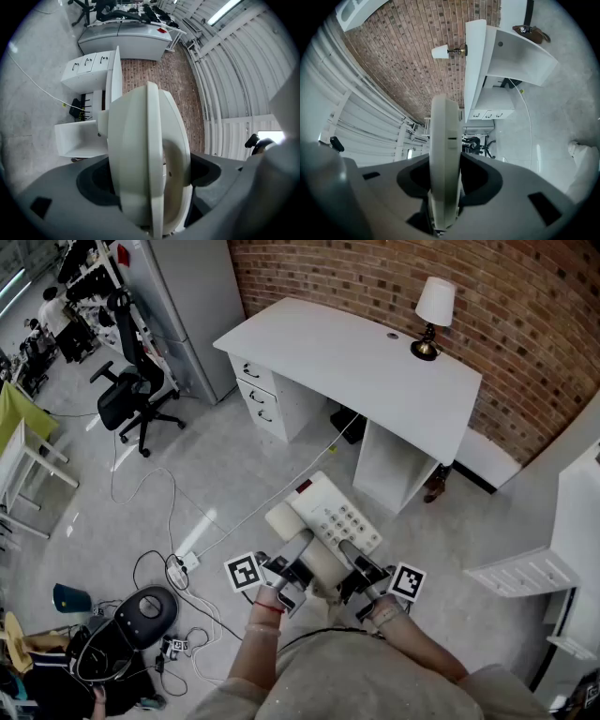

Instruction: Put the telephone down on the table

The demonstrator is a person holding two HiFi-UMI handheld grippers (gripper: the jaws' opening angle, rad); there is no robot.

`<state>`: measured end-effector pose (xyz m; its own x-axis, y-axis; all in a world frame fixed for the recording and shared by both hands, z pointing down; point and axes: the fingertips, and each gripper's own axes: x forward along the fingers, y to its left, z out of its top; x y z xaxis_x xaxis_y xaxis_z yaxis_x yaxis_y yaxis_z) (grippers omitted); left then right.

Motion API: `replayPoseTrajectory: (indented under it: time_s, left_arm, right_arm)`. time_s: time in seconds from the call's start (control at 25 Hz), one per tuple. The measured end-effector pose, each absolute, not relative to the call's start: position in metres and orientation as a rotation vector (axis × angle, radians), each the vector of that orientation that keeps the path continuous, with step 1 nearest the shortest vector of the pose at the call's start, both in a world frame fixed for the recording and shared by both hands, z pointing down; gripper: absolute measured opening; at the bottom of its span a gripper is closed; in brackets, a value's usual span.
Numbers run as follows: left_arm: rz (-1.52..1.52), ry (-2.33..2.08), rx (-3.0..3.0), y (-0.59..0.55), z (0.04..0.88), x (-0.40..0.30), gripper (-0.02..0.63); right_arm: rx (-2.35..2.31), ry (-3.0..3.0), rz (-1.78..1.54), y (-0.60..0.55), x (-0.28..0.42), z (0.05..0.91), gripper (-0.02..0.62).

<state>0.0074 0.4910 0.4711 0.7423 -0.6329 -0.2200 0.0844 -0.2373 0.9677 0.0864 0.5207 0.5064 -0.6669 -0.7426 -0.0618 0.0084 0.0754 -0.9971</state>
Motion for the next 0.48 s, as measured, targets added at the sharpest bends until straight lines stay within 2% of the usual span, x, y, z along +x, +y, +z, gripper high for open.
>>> replayPoseTrajectory:
  time_s: [0.48]
  left_arm:
    - [-0.68,-0.381,1.697,0.38,0.463,-0.018,0.433]
  right_arm:
    - [-0.763,1.764,-1.621,0.413,0.057,0.501,0.152]
